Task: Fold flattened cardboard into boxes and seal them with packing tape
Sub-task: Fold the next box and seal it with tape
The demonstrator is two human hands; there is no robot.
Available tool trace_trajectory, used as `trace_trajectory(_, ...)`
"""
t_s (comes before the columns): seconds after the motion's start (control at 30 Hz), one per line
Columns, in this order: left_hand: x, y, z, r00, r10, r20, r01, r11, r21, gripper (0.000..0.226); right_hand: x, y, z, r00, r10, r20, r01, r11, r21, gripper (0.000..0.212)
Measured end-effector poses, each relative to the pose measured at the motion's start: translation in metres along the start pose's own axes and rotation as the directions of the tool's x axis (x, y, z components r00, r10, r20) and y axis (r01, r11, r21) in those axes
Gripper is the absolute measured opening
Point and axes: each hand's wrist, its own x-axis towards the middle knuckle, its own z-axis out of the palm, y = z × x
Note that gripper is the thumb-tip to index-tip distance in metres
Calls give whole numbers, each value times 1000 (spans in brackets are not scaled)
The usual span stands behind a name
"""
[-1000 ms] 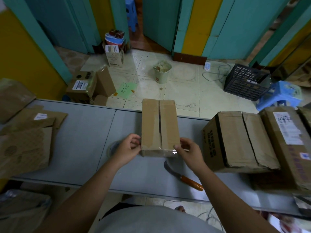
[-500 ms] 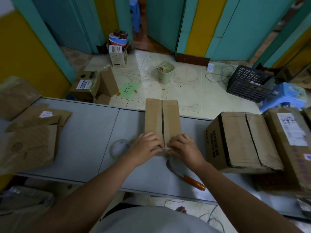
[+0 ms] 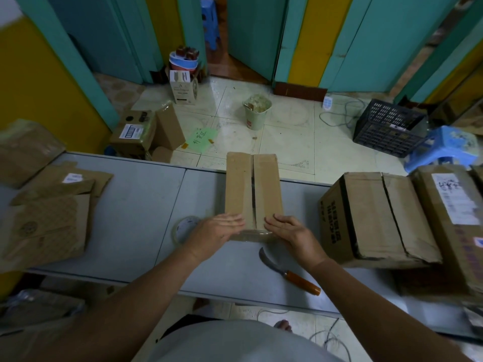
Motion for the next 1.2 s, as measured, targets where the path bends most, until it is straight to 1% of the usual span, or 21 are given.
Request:
trace_trajectory(0.1, -3, 1, 1, 999, -9, -31, 8, 1000, -24, 45, -3, 0, 1, 999, -25, -29, 25, 1000, 9, 60)
trace_trajectory(0.17, -10, -2, 0, 997, -43, -60, 40, 998, -44, 37, -8, 4, 2, 997, -5, -82, 8, 1000, 28, 49)
trace_trajectory(0.2, -13, -4, -2, 995, -52, -82, 49, 998, -40, 32, -11, 5, 2, 992, 45, -117, -36, 997, 71, 40)
trace_trajectory(0.23, -15, -7, -4, 993, -59, -104, 56, 998, -32, 26, -15, 5, 1, 982, 132, -137, -112, 984, 140, 31)
trace_trajectory(0.3, -19, -10, -6, 988, -76, -138, 73, 997, -27, 14, -19, 5, 1, 964, 224, -142, -199, 965, 173, 21)
trace_trajectory(0.37, -21, -9, -7, 984, -106, -144, 101, 994, -46, 14, -19, 4, 5, 955, 258, -148, -232, 957, 173, 19)
trace_trajectory(0.47, -21, -6, -5, 985, -121, -127, 116, 992, -45, 18, -20, 3, 9, 958, 227, -175, -204, 969, 143, 22)
trace_trajectory(0.53, -21, -5, -5, 984, -127, -121, 122, 991, -49, 19, -21, 3, 7, 956, 234, -174, -210, 966, 148, 21)
trace_trajectory(0.67, -25, -4, -4, 976, -157, -153, 143, 985, -99, 21, -25, -1, 5, 961, 183, -209, -161, 980, 117, 25)
trace_trajectory(0.77, -31, -6, 0, 950, -246, -192, 220, 964, -148, 29, -28, -1, 6, 944, 219, -247, -185, 971, 154, 22)
trace_trajectory(0.83, -35, -6, 2, 925, -315, -211, 281, 943, -176, 26, -30, 1, 9, 934, 248, -258, -213, 964, 158, 20)
trace_trajectory(0.93, -37, -8, 5, 899, -378, -219, 339, 920, -196, 21, -29, 2, 14, 918, 317, -237, -280, 943, 178, 19)
trace_trajectory(1.03, -36, -11, 4, 892, -400, -211, 364, 912, -188, 18, -29, 6, 17, 912, 365, -188, -326, 922, 208, 21)
trace_trajectory(1.2, -33, -13, 2, 898, -416, -145, 387, 901, -195, 13, -26, 10, 17, 913, 379, -148, -343, 913, 220, 21)
